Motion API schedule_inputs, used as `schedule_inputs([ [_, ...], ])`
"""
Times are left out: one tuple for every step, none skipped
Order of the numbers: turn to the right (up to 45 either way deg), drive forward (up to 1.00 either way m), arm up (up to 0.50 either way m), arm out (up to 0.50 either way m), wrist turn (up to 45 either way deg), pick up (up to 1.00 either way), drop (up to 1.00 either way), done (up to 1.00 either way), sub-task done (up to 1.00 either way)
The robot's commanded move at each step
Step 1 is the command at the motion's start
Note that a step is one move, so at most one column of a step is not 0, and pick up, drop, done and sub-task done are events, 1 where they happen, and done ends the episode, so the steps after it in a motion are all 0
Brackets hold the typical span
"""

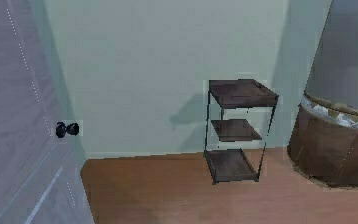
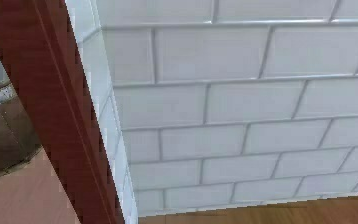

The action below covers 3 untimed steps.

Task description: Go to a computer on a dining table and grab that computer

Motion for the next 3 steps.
schedule_inputs([
  [-3.0, 0.0, 0.0, 0.0, 0.0, 0.0, 0.0, 0.0, 0.0],
  [0.0, 0.15, 0.0, 0.0, 0.0, 0.0, 0.0, 0.0, 0.0],
  [30.0, 0.0, 0.0, 0.0, 0.0, 0.0, 0.0, 0.0, 0.0],
])
